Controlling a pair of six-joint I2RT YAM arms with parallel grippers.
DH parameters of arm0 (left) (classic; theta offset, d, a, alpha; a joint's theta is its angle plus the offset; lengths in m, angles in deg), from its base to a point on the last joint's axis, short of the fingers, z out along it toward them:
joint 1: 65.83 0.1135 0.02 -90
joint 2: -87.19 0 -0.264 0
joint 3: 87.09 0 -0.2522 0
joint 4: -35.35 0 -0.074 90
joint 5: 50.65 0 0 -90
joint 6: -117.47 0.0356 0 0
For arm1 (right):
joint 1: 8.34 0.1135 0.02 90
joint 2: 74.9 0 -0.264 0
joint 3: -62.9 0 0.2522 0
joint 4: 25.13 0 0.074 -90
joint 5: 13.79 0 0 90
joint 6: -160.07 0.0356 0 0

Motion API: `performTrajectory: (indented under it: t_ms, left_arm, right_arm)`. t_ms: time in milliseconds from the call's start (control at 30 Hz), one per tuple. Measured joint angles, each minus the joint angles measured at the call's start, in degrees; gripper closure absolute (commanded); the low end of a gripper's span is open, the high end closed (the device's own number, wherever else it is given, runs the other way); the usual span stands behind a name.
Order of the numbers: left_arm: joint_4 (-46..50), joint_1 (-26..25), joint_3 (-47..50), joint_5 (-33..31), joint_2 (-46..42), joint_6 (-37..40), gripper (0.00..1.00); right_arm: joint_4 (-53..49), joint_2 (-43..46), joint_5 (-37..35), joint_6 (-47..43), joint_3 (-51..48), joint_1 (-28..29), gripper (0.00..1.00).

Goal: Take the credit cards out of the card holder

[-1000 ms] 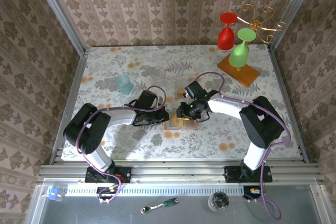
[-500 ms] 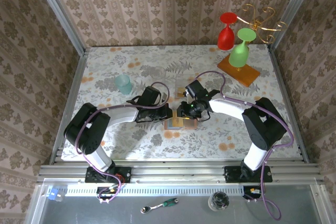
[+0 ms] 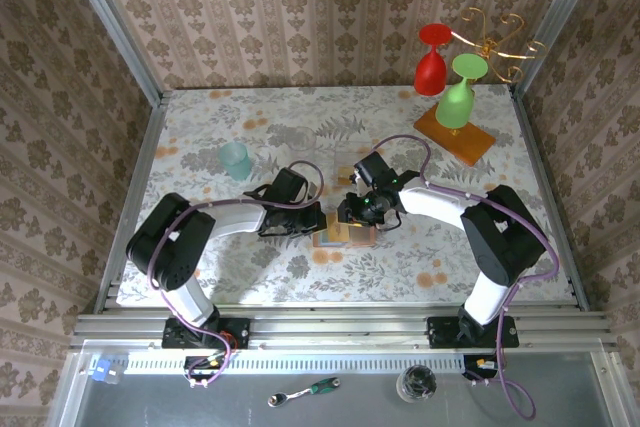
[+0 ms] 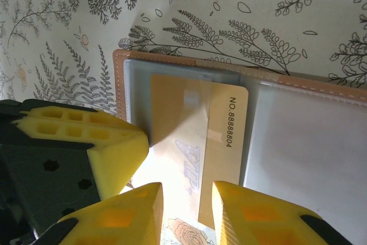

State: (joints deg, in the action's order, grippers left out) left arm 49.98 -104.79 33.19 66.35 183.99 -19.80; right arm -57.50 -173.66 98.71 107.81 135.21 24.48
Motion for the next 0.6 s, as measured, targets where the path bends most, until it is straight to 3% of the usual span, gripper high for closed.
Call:
performTrajectory:
  t_ms: [600]
  left_arm:
    - [0.00,0.04,0.00,-0.02,0.02,0.59,1.00]
  right_arm:
    - [1.62,-2.89,0.63,0.02,-0.02,-0.94,0.69]
